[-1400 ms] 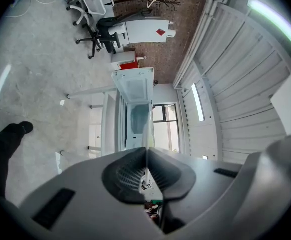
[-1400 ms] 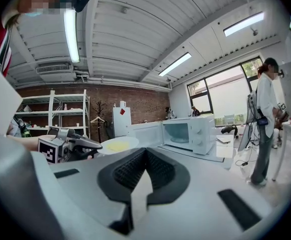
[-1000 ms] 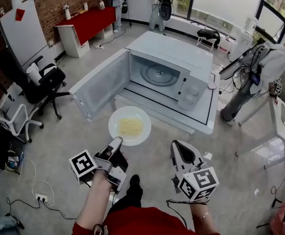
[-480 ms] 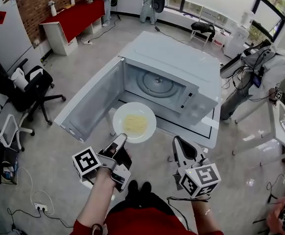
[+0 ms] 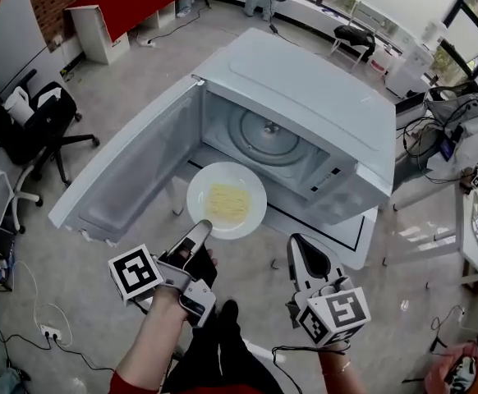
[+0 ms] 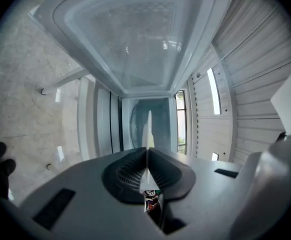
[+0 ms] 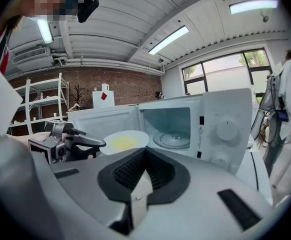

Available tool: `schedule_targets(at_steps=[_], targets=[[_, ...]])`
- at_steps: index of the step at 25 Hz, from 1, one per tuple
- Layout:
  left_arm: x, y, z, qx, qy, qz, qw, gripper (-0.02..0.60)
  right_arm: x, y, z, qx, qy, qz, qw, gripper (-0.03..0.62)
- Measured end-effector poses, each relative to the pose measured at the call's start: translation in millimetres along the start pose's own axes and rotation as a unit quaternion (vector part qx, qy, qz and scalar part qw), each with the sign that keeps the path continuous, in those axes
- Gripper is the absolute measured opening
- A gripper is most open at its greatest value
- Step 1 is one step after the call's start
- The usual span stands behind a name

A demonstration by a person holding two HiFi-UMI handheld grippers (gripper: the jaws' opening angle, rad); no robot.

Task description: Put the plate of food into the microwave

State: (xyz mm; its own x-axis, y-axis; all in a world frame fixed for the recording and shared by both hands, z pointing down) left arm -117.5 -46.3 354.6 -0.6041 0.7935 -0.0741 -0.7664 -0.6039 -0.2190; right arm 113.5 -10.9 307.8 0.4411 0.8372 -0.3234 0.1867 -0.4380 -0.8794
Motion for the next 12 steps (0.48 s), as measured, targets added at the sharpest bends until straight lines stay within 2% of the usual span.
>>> schedule_targets(at_steps=[3,7,12], targets=[[-15,-3,16,0.01,-0.003,0.0,0.9999,0.023,-16,-11,-11,0.006,0.0,0.006,1.0,0.012],[-32,-9,39,0.018,-0.009,-0.001,0.9998,0.023,-38,-24,-23,-0.001,0.012,-0.017,1.0,0.012],[-50,-15,63,0.019,-0.019,-0.005,0.9996,0.023,-59,-41,-43,0.003,0.001,-0.029,1.0,0.012]])
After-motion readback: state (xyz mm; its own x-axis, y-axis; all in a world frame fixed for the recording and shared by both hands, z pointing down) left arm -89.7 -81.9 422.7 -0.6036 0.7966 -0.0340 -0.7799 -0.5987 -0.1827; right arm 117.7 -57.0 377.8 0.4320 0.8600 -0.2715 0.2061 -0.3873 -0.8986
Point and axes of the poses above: the fingertips, and each gripper's own axes: x backward along the fingers, z to its left, y out of its top, the point moved 8 cm from there along x, backward along the fingers, and after that the axes turned 13 degrees about -x, right-handed, at the moved point
